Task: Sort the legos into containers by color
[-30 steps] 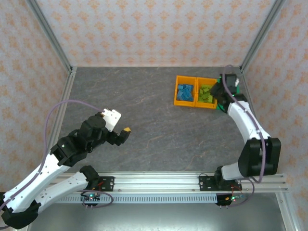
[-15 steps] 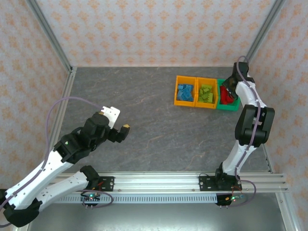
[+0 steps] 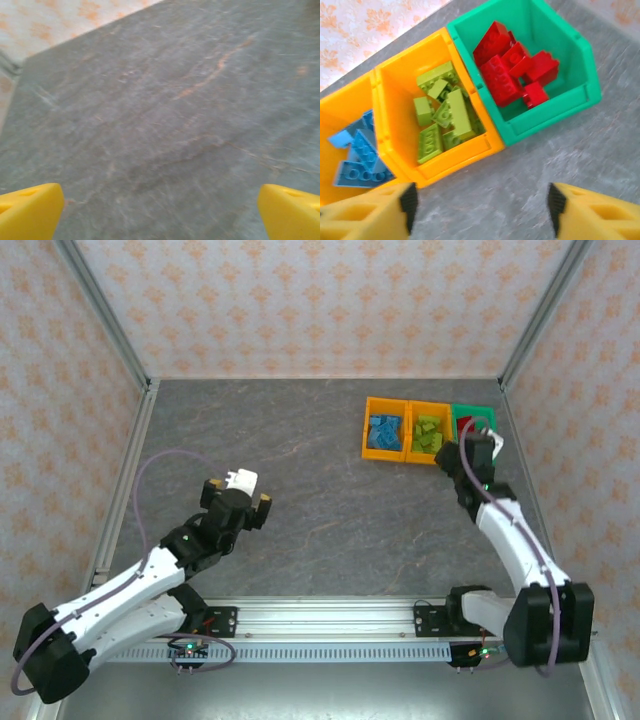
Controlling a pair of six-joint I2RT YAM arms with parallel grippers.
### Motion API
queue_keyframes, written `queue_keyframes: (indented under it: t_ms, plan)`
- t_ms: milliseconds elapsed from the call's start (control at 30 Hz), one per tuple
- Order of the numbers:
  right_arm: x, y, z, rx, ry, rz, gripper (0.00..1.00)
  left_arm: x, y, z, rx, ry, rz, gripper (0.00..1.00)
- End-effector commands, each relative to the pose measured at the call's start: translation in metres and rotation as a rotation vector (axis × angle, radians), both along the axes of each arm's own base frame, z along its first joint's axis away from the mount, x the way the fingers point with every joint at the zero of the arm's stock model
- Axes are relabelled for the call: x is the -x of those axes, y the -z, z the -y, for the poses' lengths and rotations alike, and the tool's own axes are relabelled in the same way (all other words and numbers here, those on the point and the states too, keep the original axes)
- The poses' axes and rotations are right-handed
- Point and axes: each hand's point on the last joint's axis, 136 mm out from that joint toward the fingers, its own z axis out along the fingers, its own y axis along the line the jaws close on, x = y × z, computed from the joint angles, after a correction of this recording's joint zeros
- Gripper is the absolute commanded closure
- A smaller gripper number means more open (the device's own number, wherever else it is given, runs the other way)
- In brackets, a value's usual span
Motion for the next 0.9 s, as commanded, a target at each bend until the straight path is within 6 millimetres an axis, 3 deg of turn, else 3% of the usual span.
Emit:
queue_keyframes:
  t_ms: [0, 100, 200, 267, 367, 467, 533, 567, 600, 867]
  plan:
    - [-0.001, 0.001, 0.026, 0.2, 0.072, 0.133, 0.2, -0.024, -0.031, -0.037, -0.016, -0.196, 0.206, 0.0]
    - [-0.004, 0.024, 0.032, 0.259, 0.084, 0.134, 0.15, -0.035, -0.015, -0.072, 0.007, -0.338, 0.23, 0.0]
    - [-0.021, 0.051, 0.032, 0.276, 0.078, 0.101, 0.11, -0.054, 0.007, -0.095, 0.038, -0.405, 0.191, 0.0]
    - [-0.036, 0.051, 0.023, 0.296, 0.009, 0.088, 0.11, -0.069, 0.019, -0.099, 0.071, -0.394, 0.18, 0.0]
    - [-0.045, 0.048, 0.028, 0.366, 0.012, 0.099, 0.12, -0.091, 0.036, -0.103, 0.18, -0.34, 0.195, 0.0]
    - [-0.046, 0.067, 0.016, 0.364, -0.061, 0.196, 0.11, -0.108, 0.046, -0.113, 0.19, -0.347, 0.155, 0.0]
    - [-0.045, 0.069, 0.014, 0.359, -0.072, 0.164, 0.09, -0.114, 0.066, -0.115, 0.206, -0.331, 0.17, 0.0]
    - [-0.047, 0.068, 0.015, 0.353, -0.072, 0.172, 0.08, -0.112, 0.065, -0.118, 0.231, -0.334, 0.192, 0.0]
    - [-0.047, 0.068, 0.016, 0.354, -0.06, 0.181, 0.01, -0.11, 0.067, -0.121, 0.227, -0.363, 0.158, 0.0]
    - [-0.045, 0.068, 0.02, 0.35, -0.041, 0.172, 0.01, -0.114, 0.067, -0.113, 0.222, -0.314, 0.152, 0.0]
